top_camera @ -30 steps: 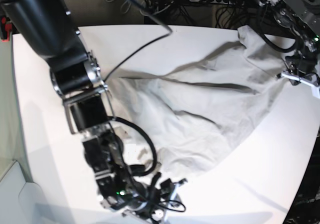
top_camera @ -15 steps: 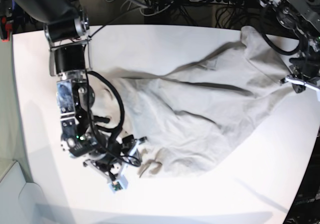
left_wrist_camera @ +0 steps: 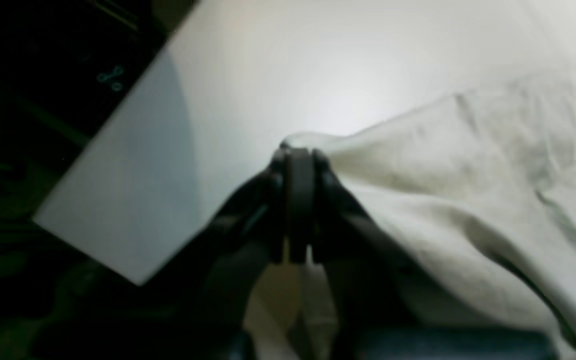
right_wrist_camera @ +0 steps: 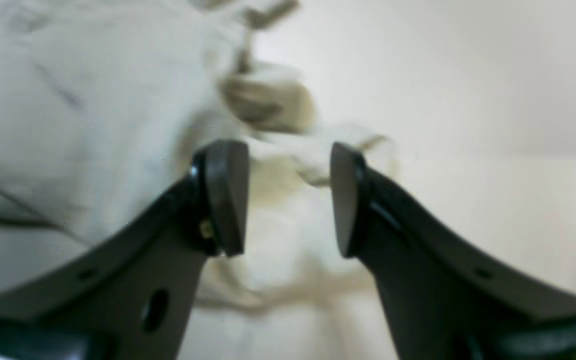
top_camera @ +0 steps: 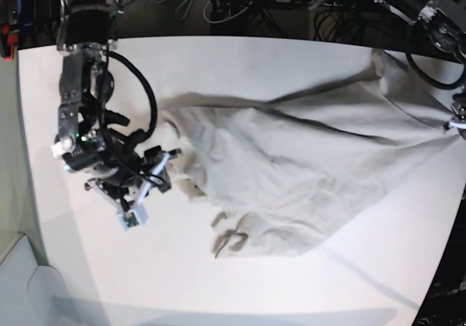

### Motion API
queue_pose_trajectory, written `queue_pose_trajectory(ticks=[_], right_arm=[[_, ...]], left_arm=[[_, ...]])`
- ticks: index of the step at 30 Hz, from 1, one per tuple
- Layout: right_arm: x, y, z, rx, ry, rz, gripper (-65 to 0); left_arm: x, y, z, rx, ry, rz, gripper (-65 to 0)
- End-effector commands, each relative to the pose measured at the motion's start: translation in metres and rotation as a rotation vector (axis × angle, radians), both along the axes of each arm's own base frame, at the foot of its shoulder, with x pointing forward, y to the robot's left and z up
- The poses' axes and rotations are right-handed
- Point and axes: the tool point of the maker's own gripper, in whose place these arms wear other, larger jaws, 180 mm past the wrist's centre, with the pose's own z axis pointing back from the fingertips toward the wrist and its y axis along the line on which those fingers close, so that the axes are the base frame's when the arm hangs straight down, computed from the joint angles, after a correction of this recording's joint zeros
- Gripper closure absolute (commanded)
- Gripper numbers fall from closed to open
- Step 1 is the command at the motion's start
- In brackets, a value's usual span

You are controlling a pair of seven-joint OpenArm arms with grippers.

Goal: Layout the t-shirt on the table in an organized manner, then fold the t-shirt properly
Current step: 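Release the fabric and regrasp the t-shirt edge with the right gripper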

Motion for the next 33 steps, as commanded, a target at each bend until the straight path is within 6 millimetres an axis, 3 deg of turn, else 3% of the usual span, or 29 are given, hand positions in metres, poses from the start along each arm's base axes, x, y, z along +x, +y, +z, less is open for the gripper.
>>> queue_pose_trajectory(ticks=[1,7,13,17,22,27,33], right_arm=[[0.007,-0.013,0.013,-0.021,-0.050,-0.011,-26.9],[-0.013,-0.045,0.000,-0.056,-0.009,-0.072,-27.5],[-0.025,-0.038,-0.007,-0.042,0.007,-0.065,-28.5],[-0.022,-0.040,-0.009,-0.034,0.010,-0.074,-37.8],[-0.001,-0.038,-0.002,-0.012,-0.042,-0.076,-42.9],[0.032,-0.038,-0.023,0.010,-0.001,-0.078,-42.6],[0.052,-0.045,-0.045,0.024,0.086,-0.107,-42.4]], left_arm=[[0.003,0.007,0.011,0.026,-0.027,0.000,-0.3],[0.005,0.009,0.012,0.024,-0.032,0.002,-0.3],[0.009,0.001,0.014,-0.014,-0.068,-0.022,-0.3],[0.009,0.001,0.013,-0.015,-0.064,-0.022,-0.3],[0.004,0.000,0.008,-0.021,-0.051,-0.024,-0.3],[-0.002,0.001,0.003,-0.019,-0.034,-0.024,-0.3],[-0.006,0.000,-0.001,-0.020,-0.018,-0.024,-0.3]])
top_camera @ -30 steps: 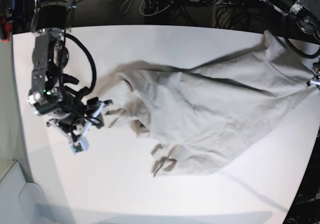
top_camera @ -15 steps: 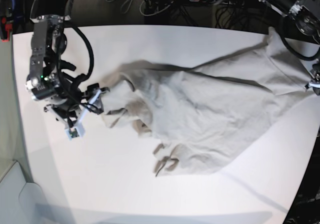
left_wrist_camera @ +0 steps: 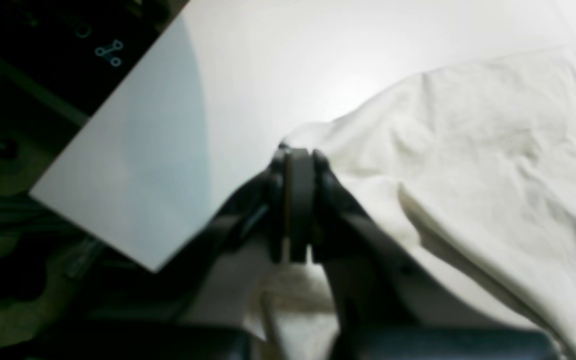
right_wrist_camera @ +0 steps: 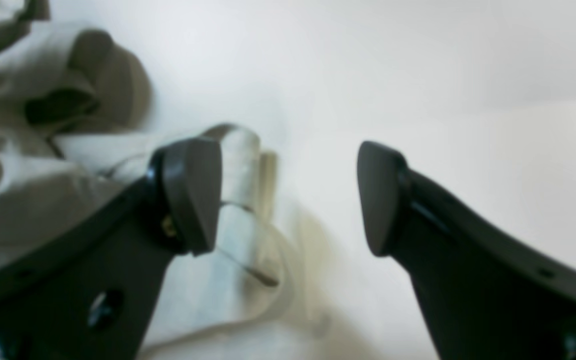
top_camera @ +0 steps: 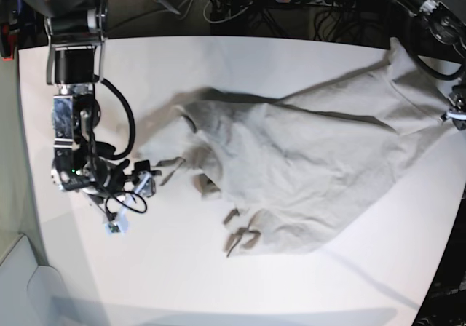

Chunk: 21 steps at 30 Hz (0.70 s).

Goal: Layout the t-shirt on the table in an organized manner, then fold the t-shirt properly
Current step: 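Release the fabric and regrasp the t-shirt edge with the right gripper, then pull the held edge with the right gripper away from the left gripper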

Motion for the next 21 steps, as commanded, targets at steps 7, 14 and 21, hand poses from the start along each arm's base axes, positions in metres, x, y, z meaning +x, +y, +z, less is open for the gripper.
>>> queue_pose_trajectory(ticks=[7,14,21], right_arm=[[0.013,0.023,-0.002,0.072,-0.045,0.008,-37.3],[0.012,0.025,-0.024,0.100,-0.016,-0.012,-33.6],[0.011,0.022,-0.030,0.100,-0.007,-0.019,-18.7]], left_arm=[[0.001,0.001,0.008,0.024,-0.030,0.000,-0.3],[0.001,0.001,0.008,0.023,-0.029,0.000,-0.3],[0.001,0.001,0.008,0.023,-0.029,0.000,-0.3]])
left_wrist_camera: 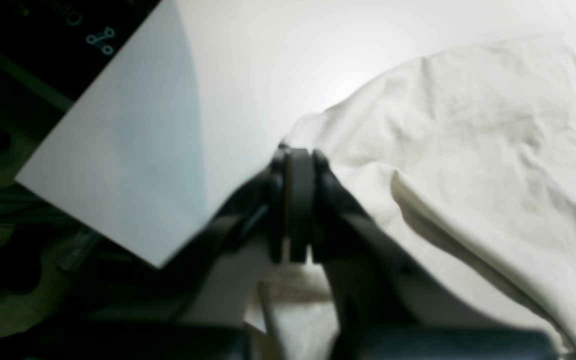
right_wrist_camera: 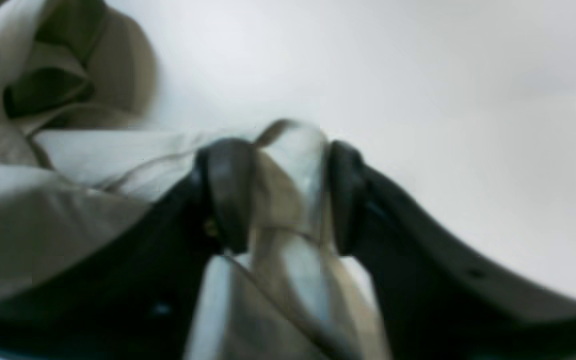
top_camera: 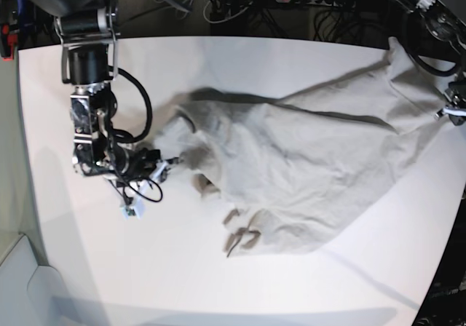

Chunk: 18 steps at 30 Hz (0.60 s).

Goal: Layout the t-shirt on the table in an organized manner, then fold the t-shirt properly
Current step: 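Pull the held edge with the right gripper away from the left gripper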

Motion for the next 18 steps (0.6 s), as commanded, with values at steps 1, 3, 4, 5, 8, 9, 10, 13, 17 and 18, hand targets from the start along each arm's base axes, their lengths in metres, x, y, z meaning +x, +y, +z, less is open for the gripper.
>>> queue_pose_trajectory(ticks=[1,3,4,5,8,9,10,13,17,18], right_arm=[[0.016,-0.003,0.018,0.002,-0.059,-0.002,-12.8],[0.014,-0.003,0.017,-0.001,-0.054,-0.001,-1.0],[0.014,-0.003,0.017,-0.001,-0.054,-0.001,0.0],[0.013,-0.004,0.017,-0.002,-0.048,-0.001,0.0],[0.011,-0.026,0.026,-0.035,-0.029,-0.026,0.0],[0.011,-0.034,0.035,-0.045,-0.036,-0.041,0.0],[0.009,-0.043,0.045,-0.052,-0.044,-0.059,0.0],[0.007,-0.070,0.086,-0.081,-0.116,-0.118,0.0],[-0.002,-0.097,0.143,-0.160,-0.216,-0.161,0.0],[-0.005,-0.101,0.155,-0.175,-0.241,-0.170,0.0]], left_arm=[[0.005,0.006,0.016,0.037,-0.042,-0.004,-0.3],[0.005,0.005,0.015,0.036,-0.042,-0.004,-0.3],[0.005,0.005,0.015,0.036,-0.042,-0.004,-0.3],[0.005,0.005,0.015,0.036,-0.042,-0.004,-0.3],[0.005,0.005,0.015,0.034,-0.038,-0.005,-0.3],[0.005,0.005,0.015,0.033,-0.036,-0.005,-0.3],[0.005,0.005,0.015,0.033,-0.036,-0.005,-0.3],[0.005,0.003,0.013,0.027,-0.036,-0.004,-0.3],[0.005,-0.001,0.010,0.014,-0.042,-0.003,-0.3],[0.005,-0.001,0.010,0.014,-0.042,-0.003,-0.3]])
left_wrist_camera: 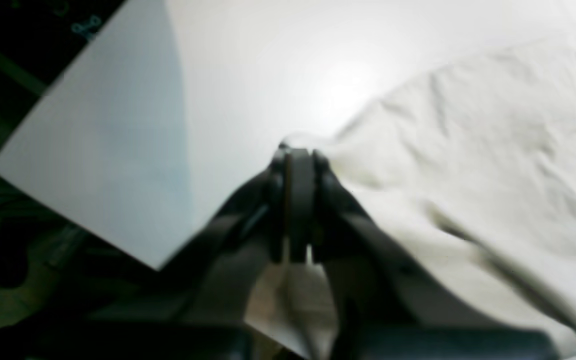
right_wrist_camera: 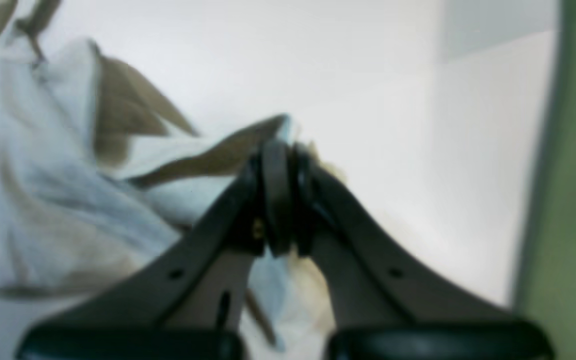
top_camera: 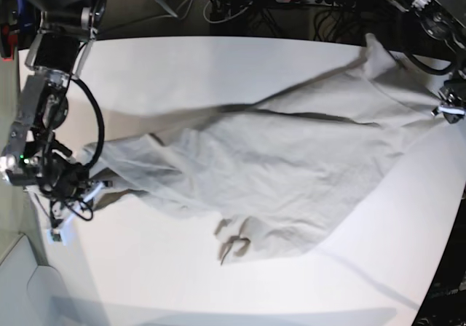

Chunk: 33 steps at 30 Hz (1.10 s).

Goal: Layout the t-shirt on the table in an organized manner, then fold the t-shirt properly
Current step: 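Pull the held edge with the right gripper away from the left gripper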

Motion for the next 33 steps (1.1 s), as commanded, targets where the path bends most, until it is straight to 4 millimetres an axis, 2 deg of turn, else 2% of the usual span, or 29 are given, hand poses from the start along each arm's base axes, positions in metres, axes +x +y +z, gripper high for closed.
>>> queue_pose_trajectory(ticks=[1,4,7,13,18,27,29,33], right_arm=[[0.008,-0.008,0.033,-0.025,-0.096,-0.011,0.0],[-0.006,-0.023,0.065,-0.052,-0.157,-0.069,0.0],[-0.014,-0.026,0.071,-0.065,-0.154,-0.083,0.0],[-0.030,-0.028,0.040,-0.071,-0.040,-0.082,0.0],[-0.029,-0.021,0.037,-0.118,-0.018,-0.024,0.0],[-0.049,-0.021,0.010,-0.120,0.061,-0.019,-0.6],[-0.054,-0.023,0.004,-0.128,0.082,-0.017,-6.9],[-0.065,-0.029,-0.005,-0.145,0.118,-0.019,-26.5]], left_arm=[[0.006,0.006,0.016,0.038,-0.046,-0.003,-0.3],[0.007,0.001,0.013,0.020,-0.051,-0.001,-0.3],[0.007,0.000,0.012,0.017,-0.053,0.000,-0.3],[0.008,-0.001,0.011,0.013,-0.053,-0.002,-0.3],[0.008,-0.001,0.011,0.013,-0.054,-0.002,-0.3],[0.008,-0.007,0.006,-0.006,-0.053,0.000,-0.3],[0.008,-0.007,0.006,-0.006,-0.053,0.000,-0.3],[0.007,-0.007,0.005,-0.006,-0.050,-0.001,-0.3]])
